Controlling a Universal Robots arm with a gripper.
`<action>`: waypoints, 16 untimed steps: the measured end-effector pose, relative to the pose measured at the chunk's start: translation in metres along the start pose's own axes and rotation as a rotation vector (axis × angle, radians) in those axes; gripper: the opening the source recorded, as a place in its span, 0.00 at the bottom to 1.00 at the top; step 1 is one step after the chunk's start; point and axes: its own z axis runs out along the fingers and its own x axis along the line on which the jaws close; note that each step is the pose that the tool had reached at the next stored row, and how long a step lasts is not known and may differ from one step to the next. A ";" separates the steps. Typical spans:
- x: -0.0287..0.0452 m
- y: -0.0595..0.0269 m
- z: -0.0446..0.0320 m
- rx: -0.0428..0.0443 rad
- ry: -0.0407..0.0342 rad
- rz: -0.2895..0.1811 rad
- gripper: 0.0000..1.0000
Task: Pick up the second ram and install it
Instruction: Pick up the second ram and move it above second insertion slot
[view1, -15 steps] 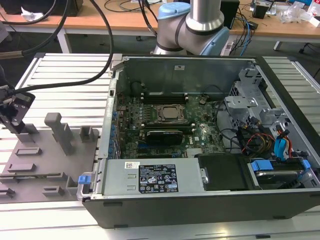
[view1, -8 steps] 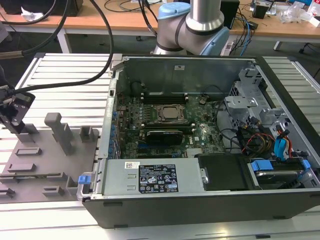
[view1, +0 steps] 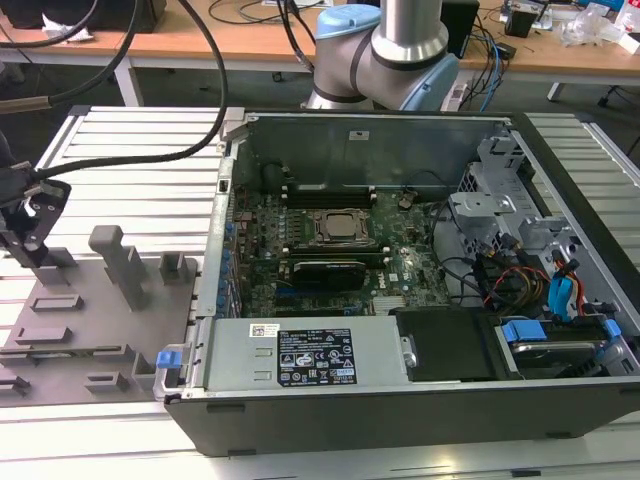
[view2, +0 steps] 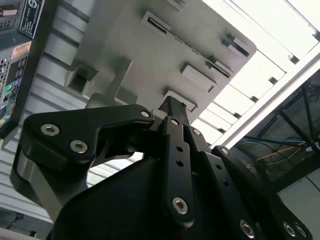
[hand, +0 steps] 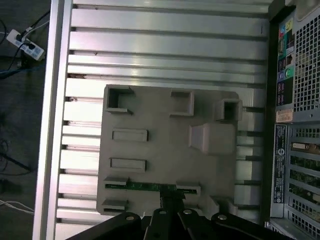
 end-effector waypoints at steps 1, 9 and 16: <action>0.0000 0.0000 -0.0001 0.0011 0.0011 -0.025 0.11; 0.0000 0.0000 -0.0001 0.0036 0.0070 -0.174 0.11; 0.0000 0.0000 0.0000 0.0054 0.0118 -0.295 0.11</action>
